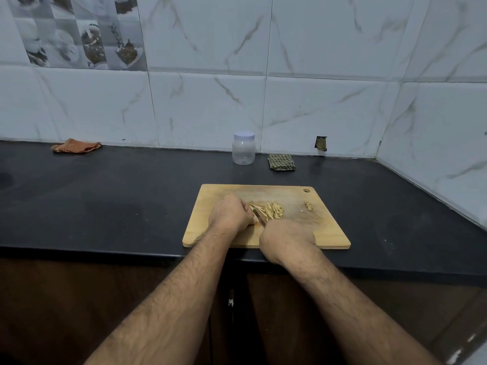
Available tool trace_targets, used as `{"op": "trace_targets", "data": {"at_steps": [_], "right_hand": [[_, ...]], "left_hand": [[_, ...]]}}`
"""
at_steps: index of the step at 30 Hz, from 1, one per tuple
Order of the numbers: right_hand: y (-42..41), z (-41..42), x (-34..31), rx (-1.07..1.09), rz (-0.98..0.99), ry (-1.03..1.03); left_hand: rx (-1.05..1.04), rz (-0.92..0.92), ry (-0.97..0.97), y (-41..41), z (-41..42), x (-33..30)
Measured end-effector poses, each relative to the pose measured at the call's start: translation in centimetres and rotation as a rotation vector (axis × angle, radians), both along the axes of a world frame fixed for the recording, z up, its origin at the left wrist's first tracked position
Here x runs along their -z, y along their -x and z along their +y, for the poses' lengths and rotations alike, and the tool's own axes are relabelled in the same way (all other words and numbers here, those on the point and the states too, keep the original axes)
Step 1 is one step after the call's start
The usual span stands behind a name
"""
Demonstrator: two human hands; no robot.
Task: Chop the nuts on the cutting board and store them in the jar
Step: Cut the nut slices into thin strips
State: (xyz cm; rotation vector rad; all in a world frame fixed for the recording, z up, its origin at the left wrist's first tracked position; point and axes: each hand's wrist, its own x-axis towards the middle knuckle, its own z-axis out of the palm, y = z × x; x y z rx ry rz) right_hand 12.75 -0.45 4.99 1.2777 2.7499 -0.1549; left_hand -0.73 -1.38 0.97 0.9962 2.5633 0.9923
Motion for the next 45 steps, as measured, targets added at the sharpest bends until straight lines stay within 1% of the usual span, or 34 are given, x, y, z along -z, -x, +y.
{"op": "trace_targets", "data": {"at_steps": [7,12,22,29,36,45], "right_hand": [[0.3,-0.2,0.0,0.010,0.004,-0.003],[0.6,-0.2,-0.1,0.010,-0.038,0.000],[-0.3,-0.8,-0.4,-0.038,-0.069,-0.007],[-2.5,-1.0,0.8,0.010,0.004,0.049],[-1.9,-0.6,0.4,0.040,0.011,0.048],[-1.8,-0.1,-0.3,0.027,0.046,0.041]], "left_hand": [[0.008,-0.034,0.003,0.1,0.1,-0.1],[0.008,-0.036,0.009,0.1,0.2,-0.2],[-0.008,-0.047,0.029,0.1,0.4,-0.3],[-0.006,-0.041,0.017,0.1,0.4,-0.1],[-0.010,-0.067,0.022,0.2,0.3,0.0],[0.000,-0.115,0.013,0.6,0.3,-0.1]]}}
